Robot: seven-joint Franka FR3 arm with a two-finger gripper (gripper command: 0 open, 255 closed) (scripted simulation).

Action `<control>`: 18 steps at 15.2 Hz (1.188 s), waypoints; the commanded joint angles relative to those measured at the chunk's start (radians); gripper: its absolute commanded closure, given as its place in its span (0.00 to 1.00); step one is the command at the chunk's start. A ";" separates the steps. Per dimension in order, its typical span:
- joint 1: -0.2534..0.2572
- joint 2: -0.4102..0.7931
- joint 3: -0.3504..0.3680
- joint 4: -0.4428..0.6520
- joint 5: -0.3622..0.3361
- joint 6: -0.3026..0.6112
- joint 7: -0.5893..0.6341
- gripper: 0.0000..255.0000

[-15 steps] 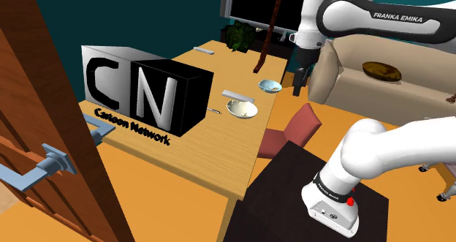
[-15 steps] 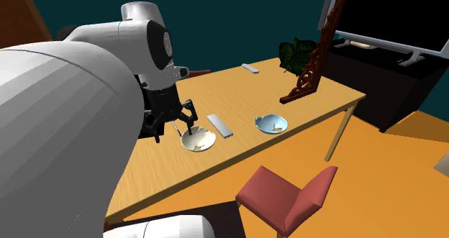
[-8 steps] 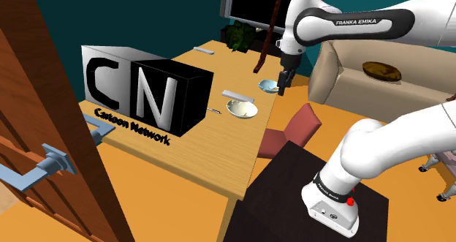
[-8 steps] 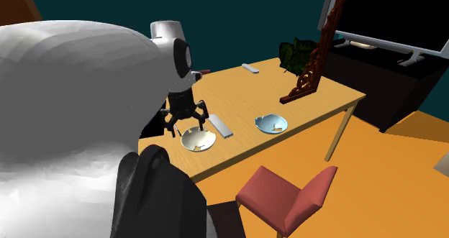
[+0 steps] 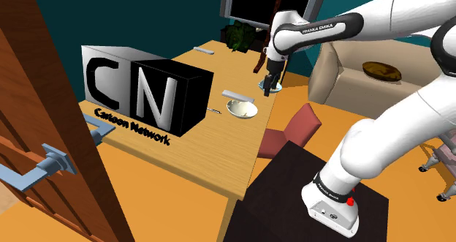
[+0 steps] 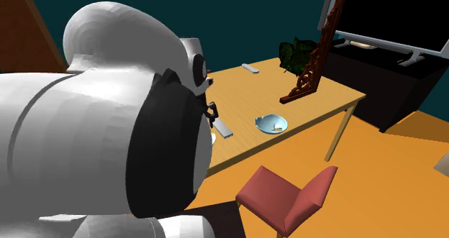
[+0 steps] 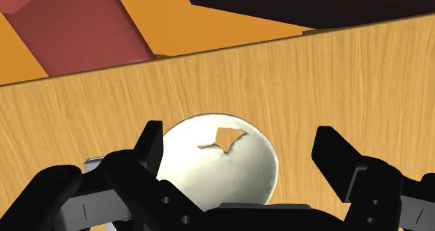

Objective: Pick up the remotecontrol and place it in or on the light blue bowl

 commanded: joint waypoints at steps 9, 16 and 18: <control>-0.010 0.404 -0.068 0.242 0.138 0.190 -0.163 0.00; -0.065 0.683 -0.055 0.489 0.265 0.229 -0.272 0.00; -0.087 0.763 -0.044 0.573 0.296 0.226 -0.295 0.00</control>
